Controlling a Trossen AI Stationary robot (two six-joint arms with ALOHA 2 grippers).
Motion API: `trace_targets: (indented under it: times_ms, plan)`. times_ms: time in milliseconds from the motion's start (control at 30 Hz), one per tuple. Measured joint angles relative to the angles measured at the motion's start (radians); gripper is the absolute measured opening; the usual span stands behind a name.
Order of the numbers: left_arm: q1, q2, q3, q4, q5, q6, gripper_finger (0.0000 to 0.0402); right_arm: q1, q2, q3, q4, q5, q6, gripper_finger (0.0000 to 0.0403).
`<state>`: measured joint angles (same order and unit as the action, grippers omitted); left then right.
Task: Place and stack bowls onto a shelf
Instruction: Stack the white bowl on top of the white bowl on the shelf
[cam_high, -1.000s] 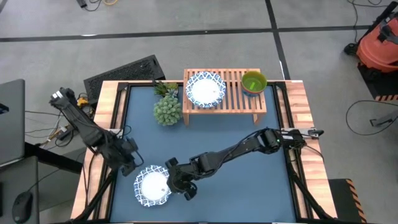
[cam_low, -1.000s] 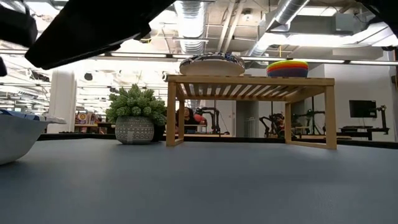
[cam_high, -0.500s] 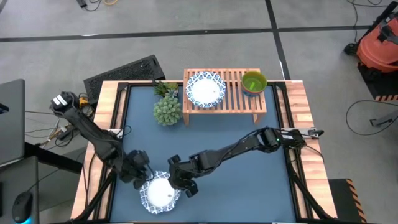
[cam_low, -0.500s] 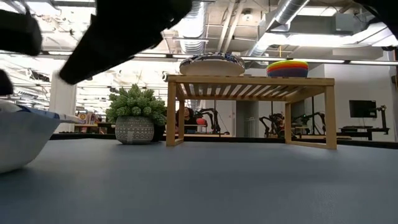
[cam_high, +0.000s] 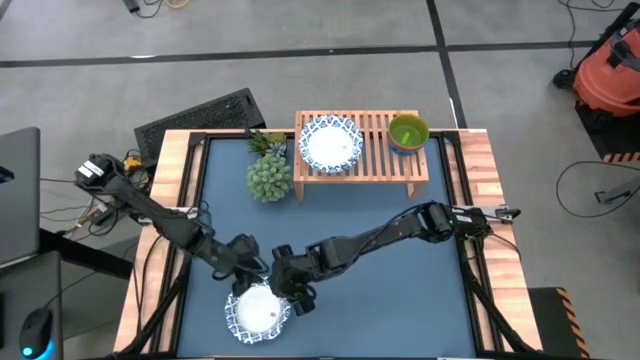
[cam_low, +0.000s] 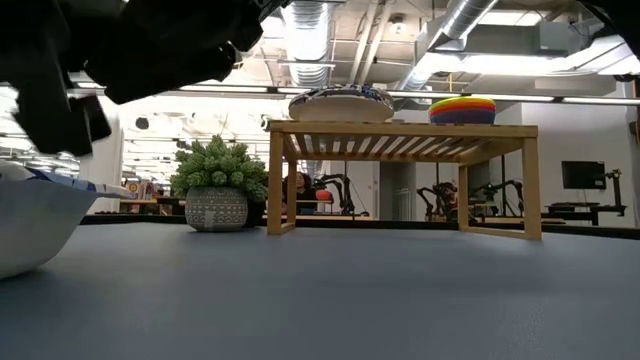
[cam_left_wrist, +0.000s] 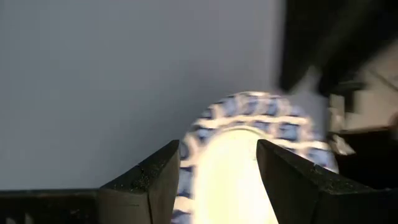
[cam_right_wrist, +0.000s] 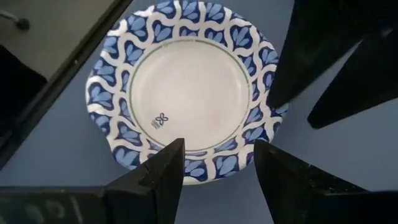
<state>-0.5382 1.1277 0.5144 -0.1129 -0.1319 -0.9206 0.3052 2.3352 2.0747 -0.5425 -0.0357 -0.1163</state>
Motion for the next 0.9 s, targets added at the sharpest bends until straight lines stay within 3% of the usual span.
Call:
trace_targets:
  times_ms: [100,267,467,633,900]
  plan:
    - [0.001,-0.094,0.0,-0.01,0.028,0.044,0.0197,0.002,0.0,0.0,0.002,-0.021,-0.064,0.0217]
    - [0.001,-0.292,0.0,-0.092,-0.009,0.06,0.0197,0.016,0.001,0.0,0.027,-0.124,-0.352,0.0217]
    - [0.001,-0.473,0.0,-0.266,-0.041,0.006,0.0197,0.048,0.027,0.0,0.043,-0.153,-0.495,0.0217]
    - [0.001,-0.526,0.0,-0.347,-0.041,-0.041,0.0197,0.064,0.057,0.002,0.082,-0.153,-0.529,0.0217]
    - [0.001,-0.497,0.0,-0.37,-0.063,-0.043,0.0197,0.072,0.059,-0.031,0.074,-0.152,-0.521,0.0217]
